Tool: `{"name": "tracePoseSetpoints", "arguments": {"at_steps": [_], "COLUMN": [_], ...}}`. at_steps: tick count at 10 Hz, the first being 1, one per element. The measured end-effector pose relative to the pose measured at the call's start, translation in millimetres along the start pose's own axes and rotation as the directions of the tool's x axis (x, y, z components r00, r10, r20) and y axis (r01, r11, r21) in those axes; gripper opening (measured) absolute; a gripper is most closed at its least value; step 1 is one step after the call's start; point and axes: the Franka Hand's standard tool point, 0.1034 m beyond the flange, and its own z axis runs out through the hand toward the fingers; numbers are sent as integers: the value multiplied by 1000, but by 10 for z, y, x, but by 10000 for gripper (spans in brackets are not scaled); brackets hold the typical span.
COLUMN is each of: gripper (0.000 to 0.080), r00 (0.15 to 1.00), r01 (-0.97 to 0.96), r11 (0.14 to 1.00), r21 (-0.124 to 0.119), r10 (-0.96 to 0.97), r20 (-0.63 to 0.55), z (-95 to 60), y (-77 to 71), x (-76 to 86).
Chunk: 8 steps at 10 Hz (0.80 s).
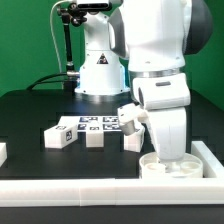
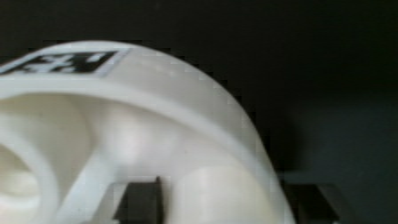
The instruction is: Assemble stool
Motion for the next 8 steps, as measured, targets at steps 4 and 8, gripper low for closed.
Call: {"name": "tracePoseSetpoints", "arguments": {"at_steps": [4, 8], "gripper": [314, 645], "r00": [1000, 1000], "r01": [-5, -6], "r11": [1000, 1000], "r21": [2, -10], "r10": [5, 7], "r20": [0, 2], "z": [3, -104], "y": [0, 37], "x": [4, 6]}}
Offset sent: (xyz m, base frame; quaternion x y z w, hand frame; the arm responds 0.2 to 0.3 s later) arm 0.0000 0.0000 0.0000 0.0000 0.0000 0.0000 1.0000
